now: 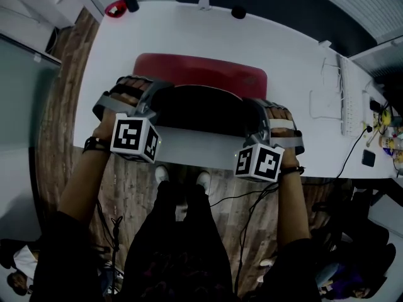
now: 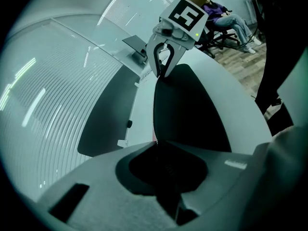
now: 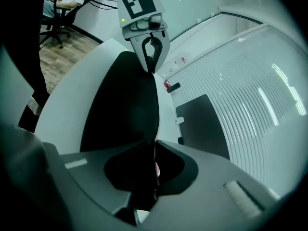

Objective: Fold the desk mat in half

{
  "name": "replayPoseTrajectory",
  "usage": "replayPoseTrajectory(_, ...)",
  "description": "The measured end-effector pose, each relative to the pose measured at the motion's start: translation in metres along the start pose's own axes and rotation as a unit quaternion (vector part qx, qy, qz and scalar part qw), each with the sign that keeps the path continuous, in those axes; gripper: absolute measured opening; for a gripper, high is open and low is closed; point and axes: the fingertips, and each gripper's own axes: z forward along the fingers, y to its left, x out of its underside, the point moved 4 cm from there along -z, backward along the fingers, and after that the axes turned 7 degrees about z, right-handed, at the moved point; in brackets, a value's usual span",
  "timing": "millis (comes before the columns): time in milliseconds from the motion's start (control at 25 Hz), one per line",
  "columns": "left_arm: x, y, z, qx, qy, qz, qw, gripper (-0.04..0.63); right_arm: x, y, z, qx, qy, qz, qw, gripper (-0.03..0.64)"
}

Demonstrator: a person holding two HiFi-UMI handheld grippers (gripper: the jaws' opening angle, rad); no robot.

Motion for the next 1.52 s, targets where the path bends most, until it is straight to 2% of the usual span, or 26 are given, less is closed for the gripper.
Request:
replayPoseTrajectory(240,0.021,0.022,0.045,0.023,0.003,0.013,0.9996,0.032,0.014,-0.021,0.054,-0.014,0.003,-0.013,1.0,0.051)
replayPoseTrajectory(440,0.043,0.027,0.087,0.036,0.008,-0.031,0.9989,0.035,0.021,-0.026,0.101,-0.036,0.012,-0.002,0.999,0.051)
replayPoseTrajectory(680,0.061,0.023,0.121,0.056,0.019,-0.059,0.9965,0.037,0.023,-0.029,0.139,-0.049,0.021,-0.012,0.998,0.054)
replayPoseTrajectory(800,0.066,0.017,0.131,0.06,0.026,-0.059,0.9961,0.038,0.027,-0.023,0.151,-0.06,0.031,-0.02,0.998,0.058)
replayPoseTrajectory(1000,0.067,0.015,0.144,0.06,0.031,-0.045,0.9967,0.044,0.033,-0.018,0.16,-0.055,0.035,-0.018,0.998,0.061)
replayPoseTrajectory(1240,0.069,0.016,0.15,0.044,0.037,-0.048,0.9972,0.054,0.035,-0.02,0.165,-0.034,0.036,-0.008,0.999,0.081)
replayPoseTrajectory(1360,0.075,0.015,0.151,0.037,0.05,-0.062,0.9962,0.064,0.038,-0.019,0.166,-0.022,0.038,0.009,0.999,0.097)
replayPoseTrajectory(1440,0.079,0.014,0.15,0.031,0.056,-0.076,0.995,0.103,0.04,-0.02,0.165,-0.014,0.037,0.023,0.999,0.109)
replayPoseTrajectory(1520,0.081,0.014,0.147,0.026,0.059,-0.085,0.9943,0.115,0.042,-0.022,0.163,-0.004,0.036,0.032,0.999,0.124)
